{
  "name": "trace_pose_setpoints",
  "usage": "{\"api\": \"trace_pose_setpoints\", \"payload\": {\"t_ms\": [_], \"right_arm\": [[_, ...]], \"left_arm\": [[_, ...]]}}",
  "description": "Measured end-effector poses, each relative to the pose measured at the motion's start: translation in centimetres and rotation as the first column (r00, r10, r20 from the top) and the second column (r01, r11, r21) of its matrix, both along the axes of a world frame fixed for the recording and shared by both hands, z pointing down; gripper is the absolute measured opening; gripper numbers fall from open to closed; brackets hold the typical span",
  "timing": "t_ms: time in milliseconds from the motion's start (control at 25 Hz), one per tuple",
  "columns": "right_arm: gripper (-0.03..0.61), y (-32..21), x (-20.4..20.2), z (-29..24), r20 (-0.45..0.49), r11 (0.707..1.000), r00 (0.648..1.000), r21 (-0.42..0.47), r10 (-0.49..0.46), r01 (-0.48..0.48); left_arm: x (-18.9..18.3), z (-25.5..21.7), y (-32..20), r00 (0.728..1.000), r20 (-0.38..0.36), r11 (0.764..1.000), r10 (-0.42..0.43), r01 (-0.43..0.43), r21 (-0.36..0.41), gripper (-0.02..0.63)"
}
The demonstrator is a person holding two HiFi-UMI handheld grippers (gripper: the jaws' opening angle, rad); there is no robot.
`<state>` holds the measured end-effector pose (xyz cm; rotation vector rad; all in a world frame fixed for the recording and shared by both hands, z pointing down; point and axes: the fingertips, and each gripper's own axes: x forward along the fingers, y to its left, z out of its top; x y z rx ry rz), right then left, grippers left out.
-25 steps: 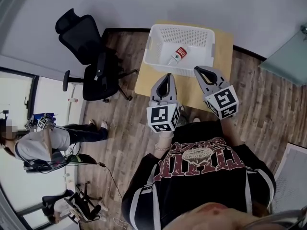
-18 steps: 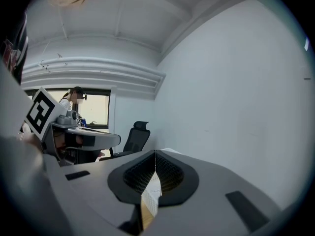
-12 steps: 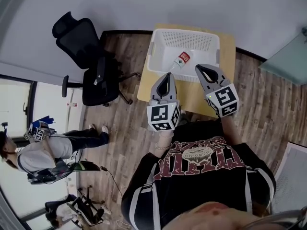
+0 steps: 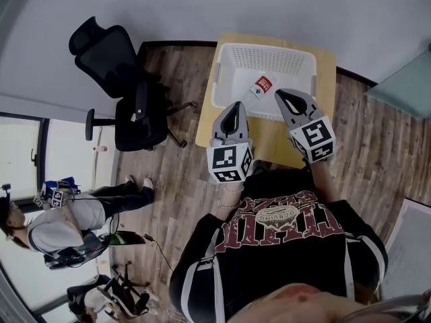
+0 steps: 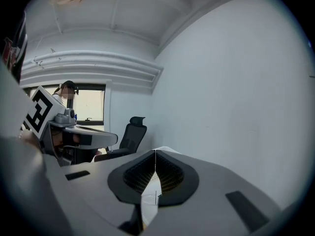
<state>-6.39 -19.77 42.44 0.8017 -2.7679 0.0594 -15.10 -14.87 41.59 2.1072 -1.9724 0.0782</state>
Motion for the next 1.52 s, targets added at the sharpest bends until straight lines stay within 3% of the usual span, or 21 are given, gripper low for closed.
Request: {"api": "trace_pose_setpoints", "payload": {"t_ms": [480, 1520], "right_arm": [[0.018, -3.1, -3.0, 2.2, -0.057, 0.999, 0.998, -0.034, -0.015, 0.013], [0.02, -6.9, -8.4, 9.2, -0.202, 0.983, 0.967, -0.128, -0.158, 0.134]], "left_arm": [[-2.6, 2.1, -2.6, 1.0, -0.009, 0.999, 0.01, -0.01, -0.049, 0.048], [-7.2, 6.2, -4.2, 0.999, -0.049, 0.99, -0.014, 0.007, -0.141, 0.048]]}}
